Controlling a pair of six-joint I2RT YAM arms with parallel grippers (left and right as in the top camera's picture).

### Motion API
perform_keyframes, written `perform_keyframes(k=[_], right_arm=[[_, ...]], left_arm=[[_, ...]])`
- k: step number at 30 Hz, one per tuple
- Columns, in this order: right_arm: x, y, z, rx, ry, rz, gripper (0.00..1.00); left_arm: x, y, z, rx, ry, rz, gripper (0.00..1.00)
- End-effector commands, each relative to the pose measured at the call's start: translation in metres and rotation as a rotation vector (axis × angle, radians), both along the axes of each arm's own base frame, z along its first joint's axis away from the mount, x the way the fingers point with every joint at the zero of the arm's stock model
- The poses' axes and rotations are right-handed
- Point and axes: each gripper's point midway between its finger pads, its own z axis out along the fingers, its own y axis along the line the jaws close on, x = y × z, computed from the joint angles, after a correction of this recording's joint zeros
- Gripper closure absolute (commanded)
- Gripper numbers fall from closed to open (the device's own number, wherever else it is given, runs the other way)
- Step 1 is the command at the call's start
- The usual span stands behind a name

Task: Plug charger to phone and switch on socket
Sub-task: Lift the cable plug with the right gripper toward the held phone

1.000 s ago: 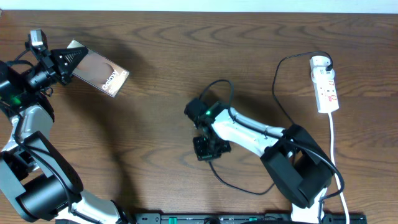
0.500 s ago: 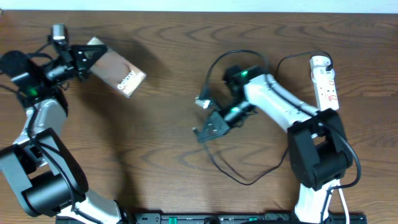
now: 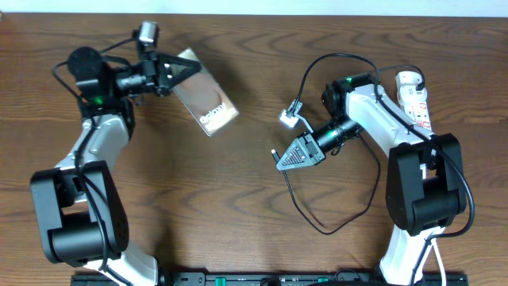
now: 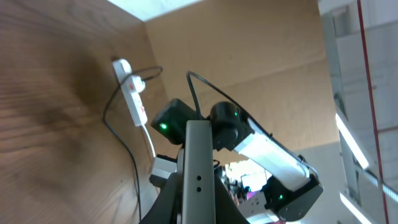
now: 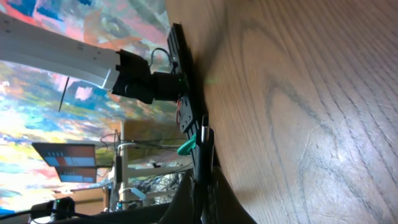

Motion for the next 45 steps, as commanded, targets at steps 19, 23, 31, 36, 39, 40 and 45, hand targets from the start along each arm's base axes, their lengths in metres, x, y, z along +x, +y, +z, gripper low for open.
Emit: perform_keyframes(k=[19, 23, 31, 36, 39, 40, 45], right_arm=[[-0.014, 0.035, 0.028, 0.252, -0.152, 0.086, 0.99], [-0.016, 0.035, 0.026, 0.243, -0.154, 0.095, 0.99], [-0.012, 0.038, 0.037, 0.280, -0.162, 0.079, 0.99], [-0.005, 0.042, 0.052, 0.303, -0.186, 0.073, 0.99], [0.000, 0.044, 0.062, 0.313, -0.207, 0.074, 0.99], [0.001, 0.044, 0.064, 0.316, -0.214, 0.075, 0.99], [0.004, 0.045, 0.069, 0.321, -0.231, 0.077, 0.99]], left_arm=[[-0.013, -0.037, 0.012, 0.012, -0.083, -0.099, 0.93], [-0.017, -0.049, 0.012, 0.011, -0.083, -0.129, 0.93], [-0.023, -0.063, 0.012, 0.016, -0.129, -0.163, 0.93], [-0.023, -0.062, 0.012, 0.018, -0.144, -0.162, 0.93], [-0.023, -0.062, 0.012, 0.020, -0.158, -0.162, 0.93], [-0.023, -0.062, 0.012, 0.020, -0.161, -0.162, 0.93], [-0.023, -0.062, 0.012, 0.020, -0.161, -0.160, 0.93]])
